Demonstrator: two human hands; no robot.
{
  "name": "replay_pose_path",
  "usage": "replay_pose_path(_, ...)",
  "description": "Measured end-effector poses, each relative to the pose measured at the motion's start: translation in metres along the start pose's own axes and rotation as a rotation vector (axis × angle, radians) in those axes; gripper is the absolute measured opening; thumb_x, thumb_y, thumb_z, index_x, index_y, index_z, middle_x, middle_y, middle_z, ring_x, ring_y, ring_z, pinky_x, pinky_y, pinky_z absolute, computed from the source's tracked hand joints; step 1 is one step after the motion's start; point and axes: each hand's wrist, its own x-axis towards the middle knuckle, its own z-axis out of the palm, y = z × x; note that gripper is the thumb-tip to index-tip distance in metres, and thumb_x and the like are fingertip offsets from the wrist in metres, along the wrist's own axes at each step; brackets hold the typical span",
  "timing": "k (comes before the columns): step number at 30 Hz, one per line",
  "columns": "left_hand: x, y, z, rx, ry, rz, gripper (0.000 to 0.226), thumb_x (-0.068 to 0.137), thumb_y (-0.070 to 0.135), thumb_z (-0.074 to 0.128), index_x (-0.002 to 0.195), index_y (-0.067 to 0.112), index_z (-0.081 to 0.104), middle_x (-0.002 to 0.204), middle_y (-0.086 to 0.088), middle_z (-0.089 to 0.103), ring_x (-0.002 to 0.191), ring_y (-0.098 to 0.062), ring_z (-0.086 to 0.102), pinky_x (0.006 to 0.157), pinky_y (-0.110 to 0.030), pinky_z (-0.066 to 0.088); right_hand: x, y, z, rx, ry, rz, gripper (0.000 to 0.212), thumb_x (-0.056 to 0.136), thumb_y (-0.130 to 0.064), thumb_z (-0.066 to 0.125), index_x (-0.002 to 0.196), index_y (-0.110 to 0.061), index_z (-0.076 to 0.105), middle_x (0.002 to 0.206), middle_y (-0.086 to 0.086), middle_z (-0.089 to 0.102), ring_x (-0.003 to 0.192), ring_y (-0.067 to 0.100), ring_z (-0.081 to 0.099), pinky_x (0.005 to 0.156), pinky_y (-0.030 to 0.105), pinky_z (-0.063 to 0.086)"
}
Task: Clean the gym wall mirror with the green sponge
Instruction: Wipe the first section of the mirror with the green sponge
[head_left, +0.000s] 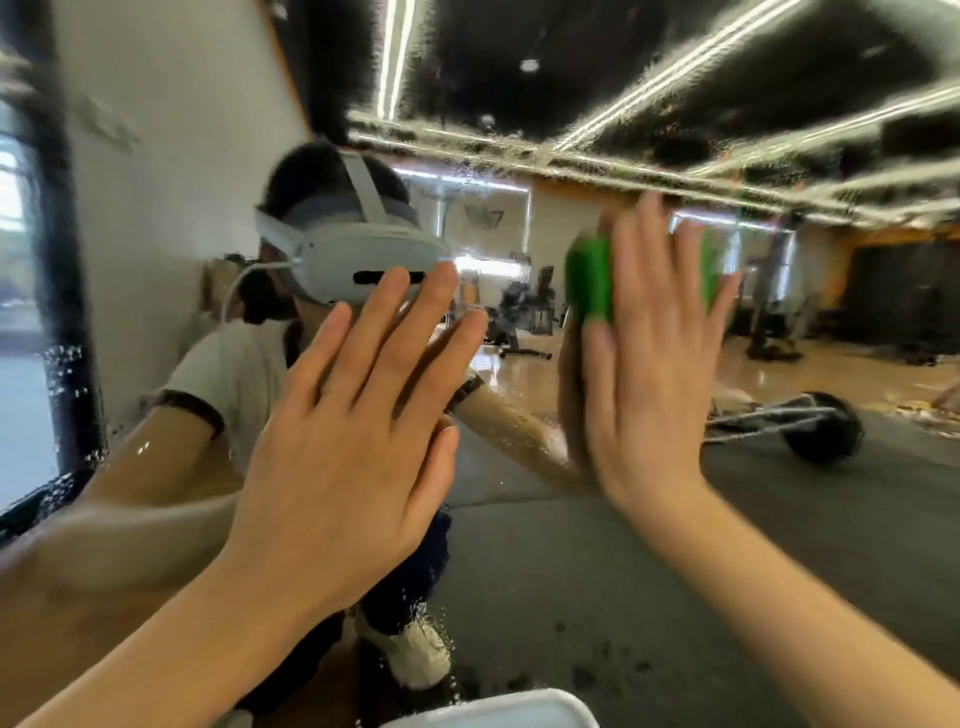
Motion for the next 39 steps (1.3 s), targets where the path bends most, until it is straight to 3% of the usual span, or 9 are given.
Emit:
replay_pose_path(3,0.001,0.000,0.000,-0.009,-0.013,-0.002,0.066,0.100,0.030,0.039,0.161,0.012,0.022,0.169,-0.011,0.011,0.156,-0.027,0.006,0.127,-0.040,0.001,-0.095,-0.002,-0.019,-0.093,-0.259,-0.323,0.056,0.111,-0.030,0.024,0.162,-0.018,0.003,0.169,-0.001,-0.003,0.156,0.022,0.000,0.125,0.046,-0.004)
replay_pose_path(6,0.001,-0.001,-0.001,-0.016,-0.012,-0.010,0.066,0.100,0.029,0.039,0.161,0.011,0.023,0.169,-0.012,0.013,0.156,-0.027,0.008,0.127,-0.040,0.001,-0.077,0.012,-0.030,-0.127,-0.323,-0.456,0.056,0.111,-0.031,0.024,0.162,-0.020,0.003,0.169,-0.003,-0.003,0.156,0.019,-0.001,0.126,0.044,-0.004)
replay_pose_path(12,0.000,0.001,0.001,-0.027,0.001,-0.012,0.064,0.100,0.029,0.037,0.160,0.010,0.025,0.168,-0.012,0.015,0.156,-0.028,0.010,0.127,-0.041,0.003,0.090,0.004,0.000,0.037,0.093,0.102,0.051,0.108,-0.019,0.033,0.155,0.001,0.027,0.163,0.022,0.024,0.152,0.039,0.015,0.124,0.055,0.001)
replay_pose_path(14,-0.001,0.000,0.001,-0.024,0.001,-0.009,0.064,0.100,0.029,0.038,0.160,0.010,0.024,0.168,-0.012,0.015,0.156,-0.029,0.010,0.127,-0.042,0.004,0.064,-0.007,0.004,0.041,0.086,0.091,0.051,0.108,-0.019,0.033,0.155,0.000,0.027,0.163,0.022,0.022,0.153,0.038,0.013,0.125,0.055,0.001)
replay_pose_path(18,-0.001,0.001,0.000,-0.026,-0.006,-0.009,0.065,0.102,0.029,0.039,0.161,0.009,0.022,0.169,-0.012,0.014,0.157,-0.027,0.009,0.128,-0.042,0.004,-0.081,-0.022,-0.016,-0.045,-0.242,-0.201,0.055,0.111,-0.030,0.024,0.161,-0.017,0.006,0.169,0.002,0.001,0.156,0.024,-0.001,0.125,0.048,-0.004)
replay_pose_path(21,-0.001,0.001,-0.001,-0.030,-0.011,-0.010,0.065,0.102,0.029,0.040,0.161,0.008,0.022,0.169,-0.012,0.014,0.156,-0.028,0.009,0.128,-0.043,0.005,-0.098,-0.012,-0.030,-0.070,-0.348,-0.307,0.055,0.111,-0.033,0.021,0.162,-0.023,0.002,0.170,-0.004,-0.002,0.156,0.020,-0.001,0.126,0.045,-0.004)
replay_pose_path(28,-0.001,-0.001,-0.009,-0.118,0.003,0.022,0.062,0.101,0.023,0.039,0.159,0.006,0.026,0.167,-0.012,0.019,0.156,-0.027,0.013,0.128,-0.043,0.006,0.060,-0.034,0.004,0.077,0.031,0.119,0.052,0.108,-0.021,0.034,0.157,-0.003,0.026,0.165,0.016,0.021,0.154,0.031,0.010,0.125,0.054,0.000)
replay_pose_path(35,-0.029,-0.038,-0.040,-0.064,0.019,-0.082,0.065,0.098,0.024,0.039,0.158,0.004,0.025,0.167,-0.013,0.016,0.156,-0.021,0.001,0.127,-0.036,-0.006,-0.109,-0.049,-0.016,0.002,-0.278,-0.112,0.054,0.111,-0.033,0.020,0.162,-0.024,0.003,0.170,-0.006,-0.002,0.156,0.020,0.000,0.125,0.043,-0.007)
replay_pose_path(39,-0.030,-0.053,-0.039,-0.054,0.000,-0.131,0.067,0.098,0.026,0.039,0.158,0.004,0.023,0.167,-0.017,0.015,0.156,-0.019,-0.003,0.127,-0.035,-0.005,-0.008,-0.046,-0.001,0.068,-0.094,0.006,0.053,0.109,-0.026,0.027,0.159,-0.012,0.019,0.167,0.008,0.015,0.155,0.019,0.000,0.126,0.044,-0.007)
